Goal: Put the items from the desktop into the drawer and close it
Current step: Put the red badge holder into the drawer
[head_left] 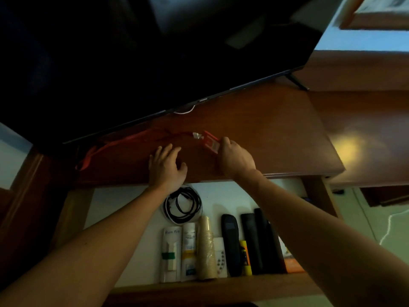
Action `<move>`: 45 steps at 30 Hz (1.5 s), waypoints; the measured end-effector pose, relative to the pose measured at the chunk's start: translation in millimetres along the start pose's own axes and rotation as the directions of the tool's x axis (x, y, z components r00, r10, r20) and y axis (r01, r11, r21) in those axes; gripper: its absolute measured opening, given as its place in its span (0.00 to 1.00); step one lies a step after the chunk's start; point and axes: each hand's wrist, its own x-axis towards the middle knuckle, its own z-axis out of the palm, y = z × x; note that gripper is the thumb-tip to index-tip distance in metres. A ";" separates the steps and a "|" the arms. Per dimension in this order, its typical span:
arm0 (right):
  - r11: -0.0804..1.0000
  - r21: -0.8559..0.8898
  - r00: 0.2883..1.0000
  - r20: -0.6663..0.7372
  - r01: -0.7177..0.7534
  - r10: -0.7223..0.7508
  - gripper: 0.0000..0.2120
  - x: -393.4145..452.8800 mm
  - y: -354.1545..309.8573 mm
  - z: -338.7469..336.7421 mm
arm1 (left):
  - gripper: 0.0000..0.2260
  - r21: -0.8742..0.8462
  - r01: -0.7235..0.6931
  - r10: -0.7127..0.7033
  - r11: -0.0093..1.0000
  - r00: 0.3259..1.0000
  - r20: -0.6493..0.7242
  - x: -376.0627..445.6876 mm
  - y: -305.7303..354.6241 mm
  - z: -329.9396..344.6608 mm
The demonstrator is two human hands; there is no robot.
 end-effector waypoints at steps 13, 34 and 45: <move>0.439 0.768 0.881 0.360 -0.467 0.307 0.09 -85.7 -38.4 -48.4 | 0.24 -0.277 -0.154 0.206 0.948 0.964 0.170 -39.7 48.8 -32.3; 0.965 -0.028 0.959 -0.104 0.261 -0.263 0.25 -55.4 3.0 -72.6 | 0.11 0.106 -0.370 0.360 0.923 0.928 0.100 -53.6 104.3 -79.8; 0.465 0.810 0.857 0.483 -0.358 -0.182 0.14 -61.0 21.3 -91.3 | 0.06 -0.705 0.273 -0.095 0.655 0.955 0.281 -38.6 99.9 -63.8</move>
